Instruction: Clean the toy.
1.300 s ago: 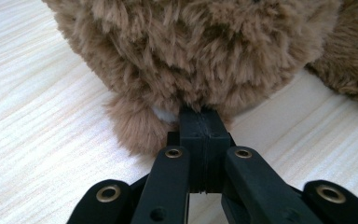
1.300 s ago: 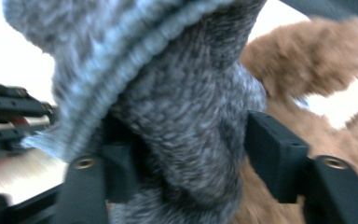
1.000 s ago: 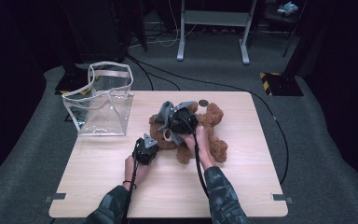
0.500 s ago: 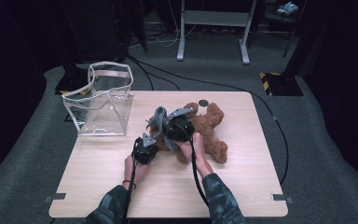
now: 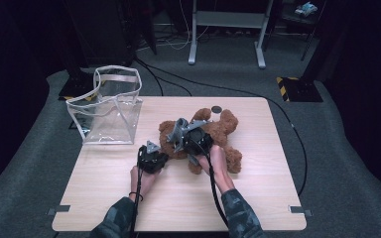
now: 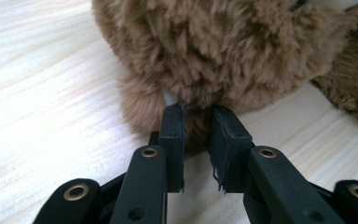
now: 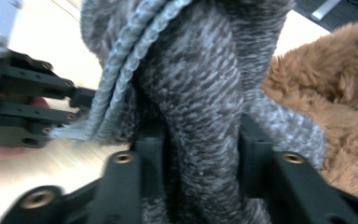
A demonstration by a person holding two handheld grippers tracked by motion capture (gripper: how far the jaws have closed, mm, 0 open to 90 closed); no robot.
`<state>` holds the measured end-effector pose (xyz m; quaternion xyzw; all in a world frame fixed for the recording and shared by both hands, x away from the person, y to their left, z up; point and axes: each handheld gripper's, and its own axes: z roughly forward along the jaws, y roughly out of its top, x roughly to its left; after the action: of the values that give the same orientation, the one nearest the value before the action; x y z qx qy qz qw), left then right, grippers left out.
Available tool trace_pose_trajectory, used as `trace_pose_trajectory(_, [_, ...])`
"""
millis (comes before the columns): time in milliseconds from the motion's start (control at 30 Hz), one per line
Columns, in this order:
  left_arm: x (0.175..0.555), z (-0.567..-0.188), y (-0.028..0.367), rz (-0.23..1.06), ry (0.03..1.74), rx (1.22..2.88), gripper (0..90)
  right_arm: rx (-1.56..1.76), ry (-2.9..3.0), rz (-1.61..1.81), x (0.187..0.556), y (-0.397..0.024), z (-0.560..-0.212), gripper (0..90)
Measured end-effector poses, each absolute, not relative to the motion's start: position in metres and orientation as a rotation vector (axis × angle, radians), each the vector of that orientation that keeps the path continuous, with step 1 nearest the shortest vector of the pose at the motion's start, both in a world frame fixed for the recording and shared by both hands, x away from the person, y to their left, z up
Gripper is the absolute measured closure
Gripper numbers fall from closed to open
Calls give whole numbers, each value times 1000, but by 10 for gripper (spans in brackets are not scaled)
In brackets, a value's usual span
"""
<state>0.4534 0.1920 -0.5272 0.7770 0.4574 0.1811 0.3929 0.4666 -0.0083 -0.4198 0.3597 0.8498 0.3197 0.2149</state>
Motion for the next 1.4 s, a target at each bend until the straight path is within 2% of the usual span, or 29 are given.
trace_pose_trajectory(67, [454, -527, 193, 455, 1159, 1975, 830, 963, 2366, 908, 466, -8, -415, 461])
trace_pose_trajectory(167, [454, -528, 194, 441, 1155, 1973, 881, 973, 2353, 941, 462, -5, -407, 431])
trace_pose_trajectory(267, [455, -528, 196, 414, 1167, 1960, 892, 970, 2318, 978, 462, -1, -400, 504])
trace_pose_trajectory(333, [455, -528, 197, 405, 1166, 1957, 891, 980, 2303, 1012, 461, 3, -399, 676])
trace_pose_trajectory(367, [455, -528, 198, 404, 1175, 1953, 891, 971, 2291, 1027, 462, 4, -399, 715])
trace_pose_trajectory(467, [455, -528, 199, 403, 1191, 1936, 893, 997, 2301, 1094, 465, 9, -408, 762])
trace_pose_trajectory(600, [455, -528, 201, 388, 1207, 1920, 896, 998, 2330, 1110, 465, 12, -423, 782])
trace_pose_trajectory(833, [456, -528, 202, 393, 1216, 1921, 899, 963, 2357, 1157, 454, 1, -422, 783])
trace_pose_trajectory(1100, [456, -529, 200, 395, 1226, 1903, 899, 983, 2452, 993, 449, 5, -445, 784])
trace_pose_trajectory(1300, [456, -528, 202, 384, 1211, 1923, 899, 969, 2328, 1105, 445, -3, -415, 779])
trace_pose_trajectory(1400, [456, -528, 202, 384, 1212, 1920, 899, 977, 2351, 1132, 450, 8, -411, 777])
